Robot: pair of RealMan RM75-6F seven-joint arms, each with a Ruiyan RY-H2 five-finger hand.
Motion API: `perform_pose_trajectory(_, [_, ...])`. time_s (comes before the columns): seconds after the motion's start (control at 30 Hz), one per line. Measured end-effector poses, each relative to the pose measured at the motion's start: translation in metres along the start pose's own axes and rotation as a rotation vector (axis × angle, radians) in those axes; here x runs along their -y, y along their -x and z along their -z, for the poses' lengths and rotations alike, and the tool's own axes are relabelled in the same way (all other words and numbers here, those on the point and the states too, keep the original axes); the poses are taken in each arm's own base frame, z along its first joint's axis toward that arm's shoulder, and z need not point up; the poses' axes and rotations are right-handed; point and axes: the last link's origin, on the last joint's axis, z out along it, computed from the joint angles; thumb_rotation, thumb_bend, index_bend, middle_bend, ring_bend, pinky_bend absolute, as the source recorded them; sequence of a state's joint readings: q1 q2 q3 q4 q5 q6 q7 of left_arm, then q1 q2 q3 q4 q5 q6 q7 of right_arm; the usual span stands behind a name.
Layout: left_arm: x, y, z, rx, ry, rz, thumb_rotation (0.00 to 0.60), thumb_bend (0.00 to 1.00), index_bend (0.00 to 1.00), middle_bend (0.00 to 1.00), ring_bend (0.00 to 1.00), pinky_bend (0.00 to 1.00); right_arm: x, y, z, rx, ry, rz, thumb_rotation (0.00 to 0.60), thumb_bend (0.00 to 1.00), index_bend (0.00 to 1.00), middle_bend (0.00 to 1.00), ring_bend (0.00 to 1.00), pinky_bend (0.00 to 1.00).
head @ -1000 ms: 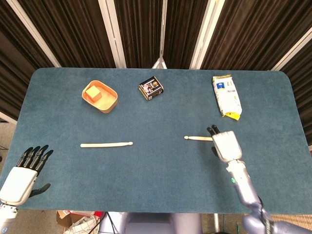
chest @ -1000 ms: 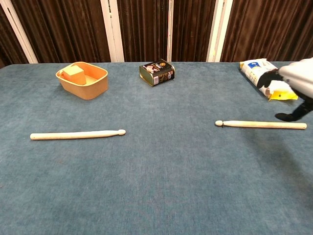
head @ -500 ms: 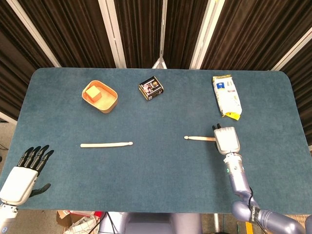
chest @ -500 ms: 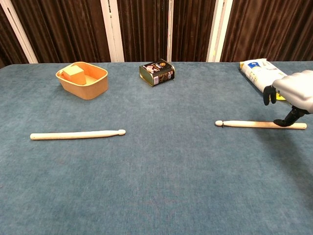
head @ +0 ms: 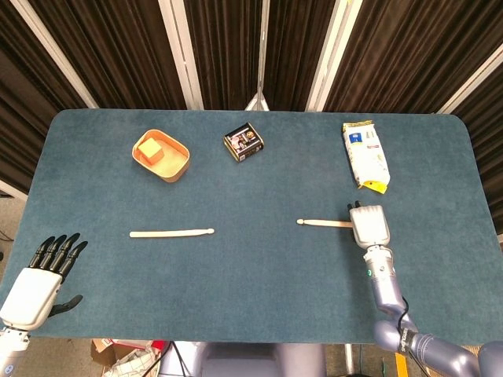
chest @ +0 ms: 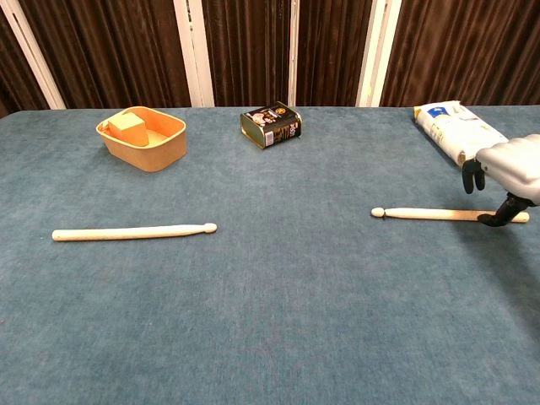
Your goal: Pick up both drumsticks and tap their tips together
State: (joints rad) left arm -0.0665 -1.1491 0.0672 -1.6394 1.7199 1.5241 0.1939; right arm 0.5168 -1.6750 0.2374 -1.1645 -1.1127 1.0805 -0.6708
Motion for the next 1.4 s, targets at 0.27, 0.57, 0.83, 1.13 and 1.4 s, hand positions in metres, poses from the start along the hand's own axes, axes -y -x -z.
perform_pose_trajectory(0.27, [0.000,0.000,0.000,0.000,-0.002,-0.002,0.600,0.07,0.00,0.00,0.00,0.00,-0.006,0.010,-0.003,0.016,0.019,0.006,0.600,0.29,0.47,0.43,0.79,0.80])
perform_pose_trajectory(0.57, [0.000,0.001,-0.001,0.003,-0.005,-0.002,0.600,0.07,0.00,0.00,0.00,0.00,-0.008,0.016,-0.009,0.022,0.032,0.012,0.600,0.29,0.50,0.45,0.79,0.80])
perform_pose_trajectory(0.83, [0.000,0.001,-0.002,0.006,-0.008,-0.001,0.600,0.07,0.00,0.00,0.00,0.00,-0.010,0.023,-0.011,0.035,0.041,0.011,0.600,0.29,0.53,0.47,0.79,0.80])
perform_pose_trajectory(1.13, [0.000,0.001,-0.002,0.007,-0.010,0.000,0.600,0.07,0.00,0.00,0.00,0.00,-0.011,0.029,-0.010,0.042,0.041,0.015,0.600,0.41,0.59,0.52,0.80,0.80])
perform_pose_trajectory(1.4, [0.000,0.001,-0.002,0.008,-0.012,0.003,0.600,0.07,0.00,0.00,0.00,0.00,-0.010,0.031,-0.008,0.037,0.028,0.005,0.600,0.57,0.71,0.61,0.82,0.80])
